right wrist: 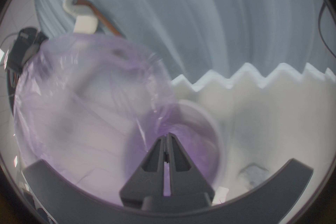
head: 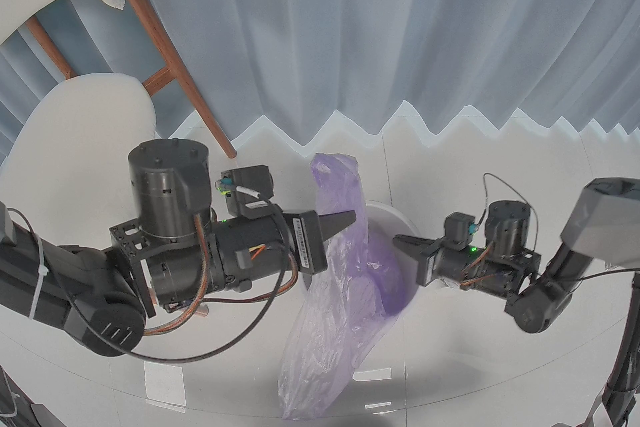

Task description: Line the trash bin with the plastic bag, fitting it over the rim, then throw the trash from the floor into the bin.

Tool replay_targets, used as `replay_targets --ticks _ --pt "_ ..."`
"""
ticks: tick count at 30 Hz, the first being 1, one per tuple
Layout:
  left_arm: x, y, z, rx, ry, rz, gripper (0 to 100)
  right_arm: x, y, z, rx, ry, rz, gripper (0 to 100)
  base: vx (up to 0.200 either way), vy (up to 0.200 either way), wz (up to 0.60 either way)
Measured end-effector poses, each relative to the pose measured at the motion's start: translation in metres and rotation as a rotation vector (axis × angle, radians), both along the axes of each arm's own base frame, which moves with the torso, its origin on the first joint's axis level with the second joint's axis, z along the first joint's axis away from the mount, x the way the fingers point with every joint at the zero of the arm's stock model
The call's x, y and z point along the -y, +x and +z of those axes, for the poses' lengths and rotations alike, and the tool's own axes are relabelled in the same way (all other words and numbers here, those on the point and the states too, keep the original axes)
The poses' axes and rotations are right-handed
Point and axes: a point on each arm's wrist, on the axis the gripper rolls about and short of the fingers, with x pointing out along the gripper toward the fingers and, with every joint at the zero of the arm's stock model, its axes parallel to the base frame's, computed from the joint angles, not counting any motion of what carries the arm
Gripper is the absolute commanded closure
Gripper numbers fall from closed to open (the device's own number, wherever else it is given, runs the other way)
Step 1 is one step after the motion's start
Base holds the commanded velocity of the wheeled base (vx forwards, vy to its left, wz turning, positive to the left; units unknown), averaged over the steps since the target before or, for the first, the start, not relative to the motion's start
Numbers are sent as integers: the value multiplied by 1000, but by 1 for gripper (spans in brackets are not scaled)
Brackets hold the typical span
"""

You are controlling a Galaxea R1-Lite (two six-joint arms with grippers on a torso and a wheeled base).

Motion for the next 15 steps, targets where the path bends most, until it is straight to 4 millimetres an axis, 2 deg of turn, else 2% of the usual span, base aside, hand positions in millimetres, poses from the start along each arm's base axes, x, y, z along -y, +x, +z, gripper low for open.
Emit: replay_targets --ticks 4,8,11,15 --pt "6 12 4 17 -14 13 100 33 -16 20 -100 -39 -74 100 0 0 0" --pt "11 28 9 36 -31 31 100 56 -50 20 -218 -88 -112 100 0 0 0" --pt "13 41 11 49 -42 50 100 62 -76 13 -282 -121 -105 100 0 0 0" --pt "15 55 11 59 -50 70 100 52 -101 2 -332 -159 -38 100 0 0 0"
